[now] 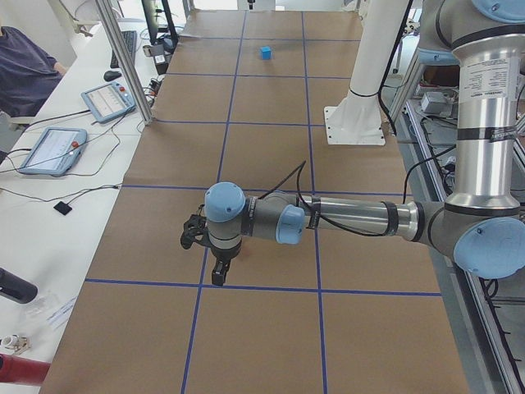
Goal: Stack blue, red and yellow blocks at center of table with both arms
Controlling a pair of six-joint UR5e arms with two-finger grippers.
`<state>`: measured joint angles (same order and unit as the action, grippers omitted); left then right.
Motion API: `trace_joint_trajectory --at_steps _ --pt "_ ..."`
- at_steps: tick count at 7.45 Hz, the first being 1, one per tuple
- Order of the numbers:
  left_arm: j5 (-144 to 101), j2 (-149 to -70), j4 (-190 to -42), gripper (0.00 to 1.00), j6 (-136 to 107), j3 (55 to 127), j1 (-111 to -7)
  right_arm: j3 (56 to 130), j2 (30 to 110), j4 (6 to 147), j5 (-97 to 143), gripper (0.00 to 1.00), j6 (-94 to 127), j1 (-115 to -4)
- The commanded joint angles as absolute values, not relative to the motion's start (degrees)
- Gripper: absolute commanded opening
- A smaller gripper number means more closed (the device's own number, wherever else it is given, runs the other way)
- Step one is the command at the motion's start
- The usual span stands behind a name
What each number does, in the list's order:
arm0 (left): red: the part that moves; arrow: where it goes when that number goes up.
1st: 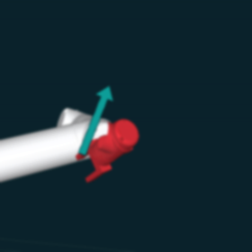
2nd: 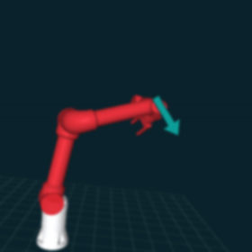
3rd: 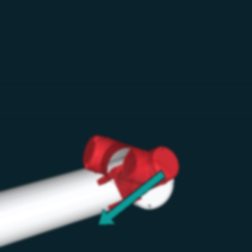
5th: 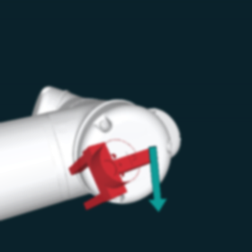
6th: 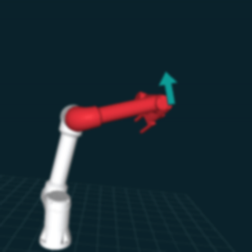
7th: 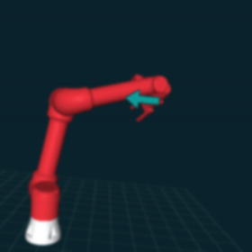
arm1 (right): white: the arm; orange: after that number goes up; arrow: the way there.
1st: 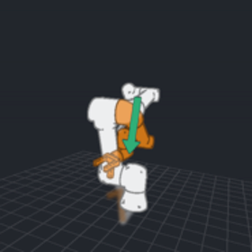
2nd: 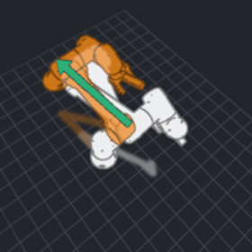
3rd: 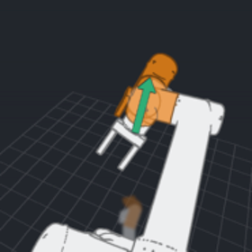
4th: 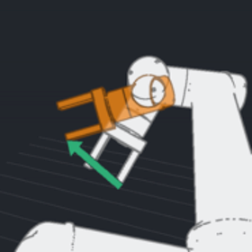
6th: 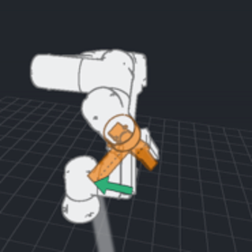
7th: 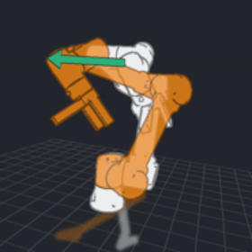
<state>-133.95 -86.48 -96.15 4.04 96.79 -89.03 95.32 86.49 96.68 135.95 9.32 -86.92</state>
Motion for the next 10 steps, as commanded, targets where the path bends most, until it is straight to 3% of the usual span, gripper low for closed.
trace_joint_trajectory --at_steps 1,8,10 --pt "-133.9 -86.5 -96.2 1.0 4.1 96.9 -89.0 95.4 86.5 96.7 135.9 0.99 9.2 -86.9" --pt "-134.1 -87.1 -96.9 1.0 4.5 97.1 -88.9 96.4 85.8 96.1 135.5 0.99 8.8 -86.2" --pt "-134.7 -87.5 -101.3 1.0 4.1 97.4 -88.8 97.6 86.1 89.9 133.3 0.99 9.2 -82.9"
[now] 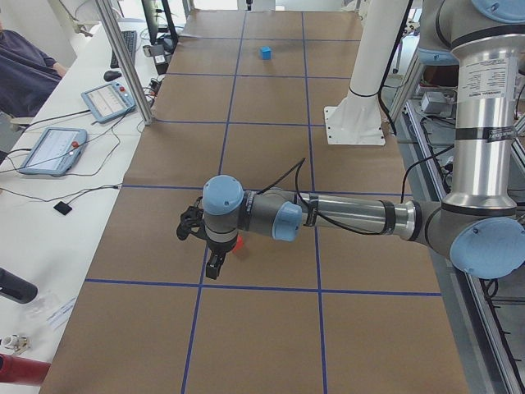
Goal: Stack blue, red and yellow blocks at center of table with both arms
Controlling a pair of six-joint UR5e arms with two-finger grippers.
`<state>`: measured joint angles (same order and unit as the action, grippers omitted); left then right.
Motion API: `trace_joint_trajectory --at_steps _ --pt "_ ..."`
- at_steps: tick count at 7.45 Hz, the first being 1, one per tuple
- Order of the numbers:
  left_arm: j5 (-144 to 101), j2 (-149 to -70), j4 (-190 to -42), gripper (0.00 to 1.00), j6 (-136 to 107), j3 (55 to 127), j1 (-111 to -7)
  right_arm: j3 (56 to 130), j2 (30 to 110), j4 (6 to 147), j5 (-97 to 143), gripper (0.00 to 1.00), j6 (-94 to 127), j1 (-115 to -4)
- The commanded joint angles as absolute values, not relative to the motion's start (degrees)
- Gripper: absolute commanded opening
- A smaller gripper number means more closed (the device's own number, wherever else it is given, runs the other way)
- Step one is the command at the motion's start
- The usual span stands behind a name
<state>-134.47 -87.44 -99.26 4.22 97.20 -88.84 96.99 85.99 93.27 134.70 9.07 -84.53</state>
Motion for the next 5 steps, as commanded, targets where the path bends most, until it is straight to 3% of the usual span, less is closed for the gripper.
trace_joint_trajectory --at_steps 1,4,5 --pt "-134.8 -87.5 -101.3 1.0 4.0 97.4 -88.7 97.9 82.9 89.5 132.9 0.99 9.2 -80.4" --pt "-134.9 -87.4 -101.4 1.0 4.0 97.6 -88.6 98.5 85.1 86.6 138.4 0.99 10.7 -74.9" --pt "-134.7 -87.5 -101.4 1.0 4.1 97.9 -88.6 99.1 90.2 81.6 138.0 0.99 12.5 -73.3"
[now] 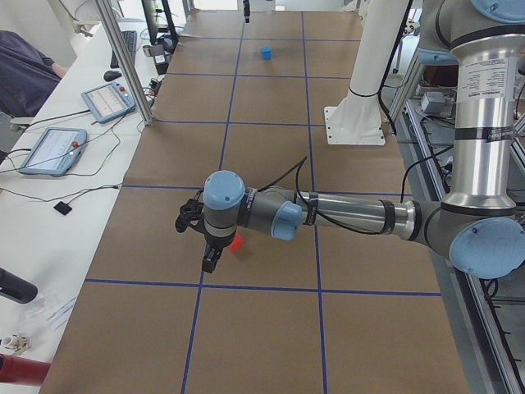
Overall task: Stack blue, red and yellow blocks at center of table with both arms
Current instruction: 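Lower the right gripper onto the blue cube and close it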
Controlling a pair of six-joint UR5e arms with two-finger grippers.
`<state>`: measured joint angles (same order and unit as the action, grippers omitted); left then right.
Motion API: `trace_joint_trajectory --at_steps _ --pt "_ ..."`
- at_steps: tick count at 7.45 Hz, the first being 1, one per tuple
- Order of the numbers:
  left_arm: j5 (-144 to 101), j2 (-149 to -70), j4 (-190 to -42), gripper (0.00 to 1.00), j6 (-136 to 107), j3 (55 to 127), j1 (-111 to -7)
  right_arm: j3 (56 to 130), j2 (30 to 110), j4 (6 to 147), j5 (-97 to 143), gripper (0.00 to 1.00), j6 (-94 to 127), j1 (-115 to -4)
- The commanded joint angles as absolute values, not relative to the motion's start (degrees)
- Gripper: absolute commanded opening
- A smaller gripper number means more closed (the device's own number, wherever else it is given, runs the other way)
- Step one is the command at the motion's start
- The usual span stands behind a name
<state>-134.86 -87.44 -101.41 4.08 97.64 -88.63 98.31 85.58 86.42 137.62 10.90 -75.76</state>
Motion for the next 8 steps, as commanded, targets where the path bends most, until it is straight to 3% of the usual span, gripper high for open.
trace_joint_trajectory --at_steps 1,3,8 --pt "-134.8 -87.6 -101.4 1.0 4.1 97.8 -88.6 98.4 93.6 71.8 136.2 0.98 14.8 -72.1" --pt "-134.8 -87.5 -101.4 1.0 4.1 97.8 -88.6 98.3 96.1 60.5 132.9 0.98 28.1 -63.7" --pt "-134.7 -87.7 -101.5 1.0 4.1 97.6 -88.5 95.2 95.7 59.9 129.9 0.98 22.7 -58.7"
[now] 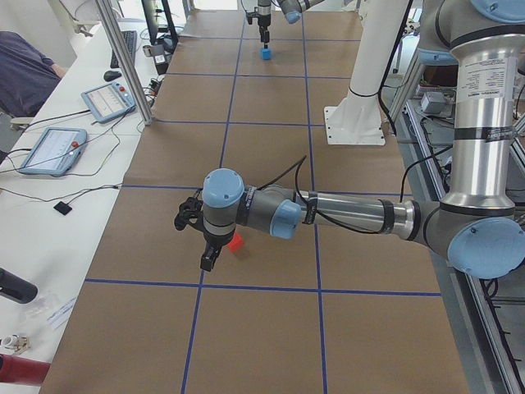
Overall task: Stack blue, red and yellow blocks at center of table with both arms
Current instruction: 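Lower the right gripper onto the blue cube and close it, then carry the blue cube with the right gripper to the table center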
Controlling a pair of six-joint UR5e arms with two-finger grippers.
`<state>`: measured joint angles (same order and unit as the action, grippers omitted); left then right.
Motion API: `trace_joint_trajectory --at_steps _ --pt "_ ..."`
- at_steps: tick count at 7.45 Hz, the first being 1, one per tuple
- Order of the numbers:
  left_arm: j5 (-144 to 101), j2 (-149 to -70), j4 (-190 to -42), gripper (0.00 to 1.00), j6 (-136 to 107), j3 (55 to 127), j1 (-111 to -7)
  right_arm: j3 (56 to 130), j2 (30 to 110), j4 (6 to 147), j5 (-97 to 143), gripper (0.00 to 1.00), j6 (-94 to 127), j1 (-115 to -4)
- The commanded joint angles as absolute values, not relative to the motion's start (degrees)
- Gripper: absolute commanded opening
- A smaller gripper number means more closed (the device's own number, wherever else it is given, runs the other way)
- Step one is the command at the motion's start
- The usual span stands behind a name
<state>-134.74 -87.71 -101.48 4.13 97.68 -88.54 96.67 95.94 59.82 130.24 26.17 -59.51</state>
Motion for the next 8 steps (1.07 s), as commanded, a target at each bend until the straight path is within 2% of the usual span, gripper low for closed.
trace_joint_trajectory --at_steps 1,3,4,5,7,8 --pt "-134.7 -87.6 -101.5 1.0 4.1 97.6 -88.5 94.3 95.3 59.9 129.6 0.98 21.5 -58.4" --pt "-134.7 -87.5 -101.6 1.0 4.1 97.5 -88.5 94.0 95.3 59.9 128.1 0.98 21.4 -56.8" --pt "-134.8 -87.5 -101.6 1.0 4.2 97.5 -88.5 94.0 95.2 59.9 128.1 0.89 21.4 -56.6" --pt "-134.7 -87.5 -101.6 1.0 4.2 97.5 -88.5 93.7 95.0 59.9 128.1 0.71 21.2 -56.6" --pt "-134.7 -87.4 -101.7 1.0 4.2 97.4 -88.5 93.7 94.7 59.9 128.3 0.0 20.9 -56.5" --pt "-134.7 -87.4 -101.6 1.0 4.2 97.4 -88.5 94.1 94.7 60.2 129.3 0.0 20.7 -57.0"
